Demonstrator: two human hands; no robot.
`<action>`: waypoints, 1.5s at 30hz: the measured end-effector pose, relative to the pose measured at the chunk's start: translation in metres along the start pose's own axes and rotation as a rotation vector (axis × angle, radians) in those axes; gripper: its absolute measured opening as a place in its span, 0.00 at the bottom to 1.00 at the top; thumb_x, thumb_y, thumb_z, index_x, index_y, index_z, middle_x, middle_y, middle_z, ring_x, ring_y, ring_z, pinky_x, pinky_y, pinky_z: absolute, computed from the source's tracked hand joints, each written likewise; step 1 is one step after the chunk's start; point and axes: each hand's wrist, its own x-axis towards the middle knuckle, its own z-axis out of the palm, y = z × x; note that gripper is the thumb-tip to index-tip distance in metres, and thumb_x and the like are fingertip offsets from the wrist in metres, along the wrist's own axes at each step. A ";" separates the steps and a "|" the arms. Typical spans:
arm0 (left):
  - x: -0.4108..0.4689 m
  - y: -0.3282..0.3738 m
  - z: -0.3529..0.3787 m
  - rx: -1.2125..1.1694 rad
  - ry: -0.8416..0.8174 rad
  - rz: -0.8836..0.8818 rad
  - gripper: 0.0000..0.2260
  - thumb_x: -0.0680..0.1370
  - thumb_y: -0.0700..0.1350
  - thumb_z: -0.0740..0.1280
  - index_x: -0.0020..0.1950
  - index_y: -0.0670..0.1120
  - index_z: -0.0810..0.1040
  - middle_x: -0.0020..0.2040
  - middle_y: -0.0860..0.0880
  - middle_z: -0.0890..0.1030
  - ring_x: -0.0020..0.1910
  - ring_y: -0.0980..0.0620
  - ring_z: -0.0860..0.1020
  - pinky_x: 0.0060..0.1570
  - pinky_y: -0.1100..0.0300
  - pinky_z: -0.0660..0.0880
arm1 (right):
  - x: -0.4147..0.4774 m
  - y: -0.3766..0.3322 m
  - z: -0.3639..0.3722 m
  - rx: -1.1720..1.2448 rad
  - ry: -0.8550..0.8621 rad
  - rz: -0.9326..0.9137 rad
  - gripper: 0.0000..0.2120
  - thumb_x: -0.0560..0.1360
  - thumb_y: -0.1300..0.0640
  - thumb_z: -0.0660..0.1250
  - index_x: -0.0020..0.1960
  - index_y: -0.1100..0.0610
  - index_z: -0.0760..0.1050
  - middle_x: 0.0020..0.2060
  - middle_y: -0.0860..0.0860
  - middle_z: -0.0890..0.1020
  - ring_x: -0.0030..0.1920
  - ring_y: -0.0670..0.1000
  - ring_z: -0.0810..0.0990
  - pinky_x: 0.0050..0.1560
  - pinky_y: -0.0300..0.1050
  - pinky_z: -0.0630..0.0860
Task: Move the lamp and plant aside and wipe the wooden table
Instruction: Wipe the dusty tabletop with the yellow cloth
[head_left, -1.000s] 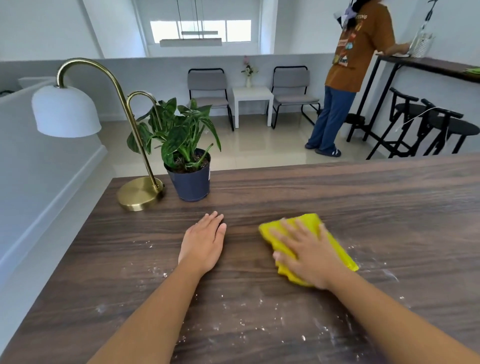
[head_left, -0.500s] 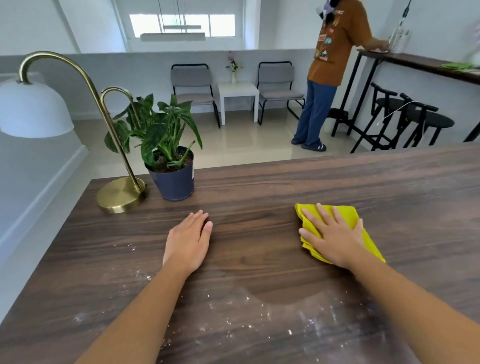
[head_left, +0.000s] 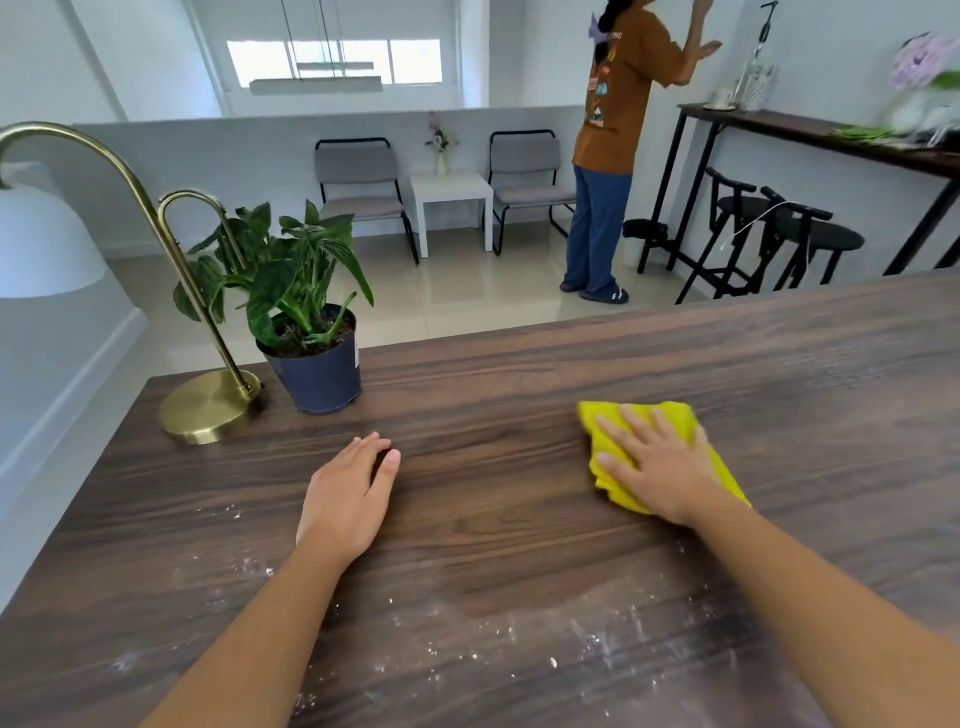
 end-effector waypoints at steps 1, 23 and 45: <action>0.000 0.001 0.000 0.011 -0.002 -0.002 0.21 0.81 0.57 0.51 0.69 0.50 0.70 0.73 0.51 0.68 0.74 0.54 0.61 0.71 0.53 0.58 | 0.002 0.001 -0.001 0.053 0.013 0.155 0.28 0.77 0.33 0.45 0.75 0.36 0.43 0.78 0.44 0.44 0.78 0.55 0.41 0.73 0.69 0.43; 0.001 0.048 0.012 0.065 -0.076 0.109 0.22 0.78 0.53 0.61 0.71 0.48 0.67 0.75 0.49 0.63 0.76 0.50 0.56 0.73 0.51 0.50 | -0.086 -0.069 0.038 -0.017 0.111 -0.564 0.28 0.78 0.42 0.47 0.77 0.45 0.52 0.77 0.51 0.56 0.78 0.57 0.49 0.76 0.56 0.44; -0.016 0.070 0.048 0.240 -0.182 0.312 0.23 0.82 0.52 0.49 0.76 0.49 0.55 0.78 0.51 0.56 0.77 0.52 0.53 0.74 0.54 0.52 | -0.101 0.052 0.004 0.044 0.074 0.262 0.27 0.81 0.44 0.48 0.77 0.47 0.46 0.79 0.51 0.49 0.78 0.54 0.47 0.77 0.54 0.47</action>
